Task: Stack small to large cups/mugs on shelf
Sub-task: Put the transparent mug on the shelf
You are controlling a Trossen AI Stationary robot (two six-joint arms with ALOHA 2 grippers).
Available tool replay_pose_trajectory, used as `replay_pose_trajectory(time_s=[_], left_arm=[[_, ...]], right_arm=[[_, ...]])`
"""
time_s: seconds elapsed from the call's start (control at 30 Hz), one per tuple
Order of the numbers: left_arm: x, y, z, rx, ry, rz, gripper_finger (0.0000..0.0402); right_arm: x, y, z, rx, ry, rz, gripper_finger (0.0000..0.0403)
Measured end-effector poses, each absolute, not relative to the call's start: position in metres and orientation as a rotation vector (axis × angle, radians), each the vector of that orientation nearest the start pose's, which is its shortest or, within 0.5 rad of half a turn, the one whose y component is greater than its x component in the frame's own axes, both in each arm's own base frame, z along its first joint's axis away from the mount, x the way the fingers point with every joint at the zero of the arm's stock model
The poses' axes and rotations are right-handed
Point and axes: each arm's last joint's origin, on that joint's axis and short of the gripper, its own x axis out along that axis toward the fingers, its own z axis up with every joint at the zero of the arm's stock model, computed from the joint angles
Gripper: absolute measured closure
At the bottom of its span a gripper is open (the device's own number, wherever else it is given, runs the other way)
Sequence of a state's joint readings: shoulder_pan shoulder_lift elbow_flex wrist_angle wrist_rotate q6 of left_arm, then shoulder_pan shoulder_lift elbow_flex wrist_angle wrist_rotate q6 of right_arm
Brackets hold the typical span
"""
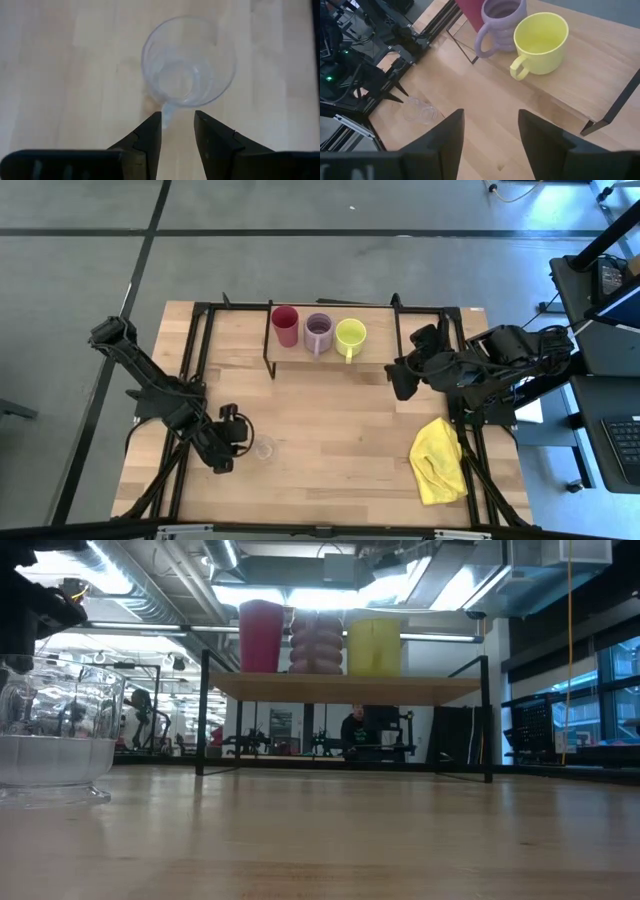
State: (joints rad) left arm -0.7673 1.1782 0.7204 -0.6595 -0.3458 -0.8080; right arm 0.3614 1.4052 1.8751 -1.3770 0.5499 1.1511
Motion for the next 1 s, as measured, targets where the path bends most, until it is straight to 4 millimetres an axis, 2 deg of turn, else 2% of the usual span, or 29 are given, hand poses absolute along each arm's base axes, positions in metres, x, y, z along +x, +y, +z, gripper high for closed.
replay_pose_trajectory(time_s=[0.1,0.33,0.63,0.77,1.0], left_arm=[[0.157,-0.138,0.208,-0.149,0.997,0.017,0.0291],[0.156,-0.139,0.196,-0.192,0.998,-0.032,0.0291],[0.162,-0.134,0.195,-0.231,0.959,0.020,0.0291],[0.170,-0.137,0.189,-0.262,0.957,0.040,0.0291],[0.194,-0.160,0.169,-0.438,0.918,-0.009,0.0292]], right_arm=[[0.215,0.065,0.455,0.682,0.600,-0.601,0.0215],[0.215,0.065,0.455,0.685,0.599,-0.603,0.0215],[0.214,0.065,0.454,0.691,0.608,-0.617,0.0215],[0.213,0.064,0.453,0.691,0.618,-0.624,0.0215],[0.211,0.070,0.450,0.767,0.690,-0.608,0.0229]])
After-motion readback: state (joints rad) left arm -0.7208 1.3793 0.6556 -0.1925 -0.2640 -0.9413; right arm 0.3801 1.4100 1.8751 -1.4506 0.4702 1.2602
